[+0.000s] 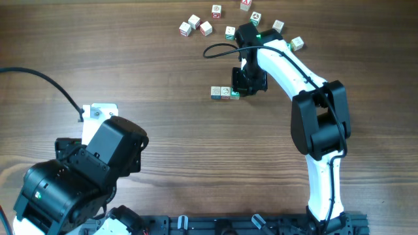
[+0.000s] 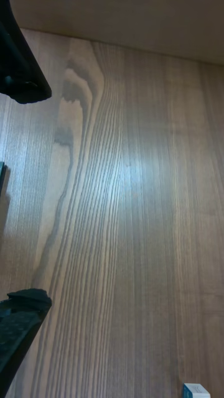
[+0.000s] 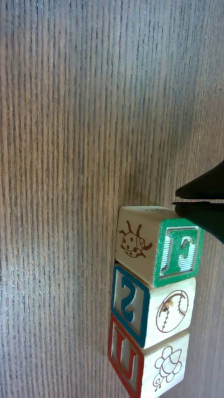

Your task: Form a horizontal line

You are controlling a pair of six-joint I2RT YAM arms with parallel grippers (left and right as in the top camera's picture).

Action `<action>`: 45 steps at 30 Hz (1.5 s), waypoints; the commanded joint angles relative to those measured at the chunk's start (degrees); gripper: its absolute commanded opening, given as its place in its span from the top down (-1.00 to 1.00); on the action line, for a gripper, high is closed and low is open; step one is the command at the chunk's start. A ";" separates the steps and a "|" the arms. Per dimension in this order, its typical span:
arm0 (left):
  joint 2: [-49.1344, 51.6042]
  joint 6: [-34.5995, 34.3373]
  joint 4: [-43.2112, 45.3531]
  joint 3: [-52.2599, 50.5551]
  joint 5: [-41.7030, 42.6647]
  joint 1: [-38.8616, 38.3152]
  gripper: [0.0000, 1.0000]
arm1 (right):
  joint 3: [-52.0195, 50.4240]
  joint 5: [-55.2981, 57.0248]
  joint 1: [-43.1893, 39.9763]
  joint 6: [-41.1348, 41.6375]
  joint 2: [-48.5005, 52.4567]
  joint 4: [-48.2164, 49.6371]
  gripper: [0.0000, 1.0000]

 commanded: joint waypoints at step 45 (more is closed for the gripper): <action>-0.15 -1.20 -0.02 0.09 -0.35 0.20 -1.00 | -0.09 8.26 0.17 0.90 0.66 0.96 0.91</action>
